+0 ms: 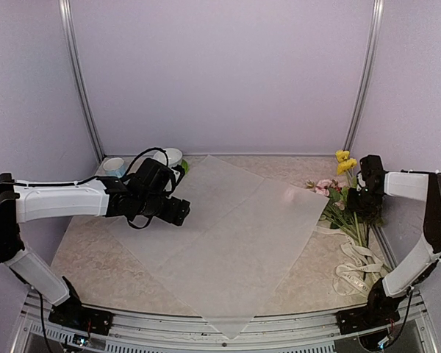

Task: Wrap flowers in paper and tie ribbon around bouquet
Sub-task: Pick up the fake flower from the corner of the board.

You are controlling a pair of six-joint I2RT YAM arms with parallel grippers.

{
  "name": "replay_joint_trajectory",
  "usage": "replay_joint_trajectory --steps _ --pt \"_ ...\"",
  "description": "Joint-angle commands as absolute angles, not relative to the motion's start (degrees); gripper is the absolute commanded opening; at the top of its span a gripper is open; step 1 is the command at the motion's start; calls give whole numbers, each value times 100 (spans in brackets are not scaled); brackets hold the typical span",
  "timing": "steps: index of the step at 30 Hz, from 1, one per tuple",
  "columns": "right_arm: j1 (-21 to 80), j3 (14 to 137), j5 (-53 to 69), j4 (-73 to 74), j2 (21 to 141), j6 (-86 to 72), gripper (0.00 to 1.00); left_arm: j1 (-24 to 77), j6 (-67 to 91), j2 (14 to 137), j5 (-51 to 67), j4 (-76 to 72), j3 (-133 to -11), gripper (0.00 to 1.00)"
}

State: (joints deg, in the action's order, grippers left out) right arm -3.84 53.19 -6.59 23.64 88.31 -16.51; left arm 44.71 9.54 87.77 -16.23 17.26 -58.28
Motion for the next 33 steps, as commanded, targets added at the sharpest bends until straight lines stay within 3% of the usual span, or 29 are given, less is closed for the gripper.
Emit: replay_joint_trajectory --steps 1,13,17,28,33 --pt "-431 5362 -713 2423 8904 -1563 34 4505 854 8826 -1705 1615 -5831 90" --pt "-448 5416 -991 2252 9373 -1335 23 4507 778 8786 -1760 1703 -5842 90" --pt "-448 5550 -1005 2303 9360 -1228 0 4517 791 8695 -1790 1708 -5811 90" --pt "-299 6625 -1751 3378 8391 -807 0 4676 702 8592 -1878 1579 -5946 90" --pt "121 6717 -1452 2587 7192 -196 0 4814 590 8499 -1856 1334 -5950 90"
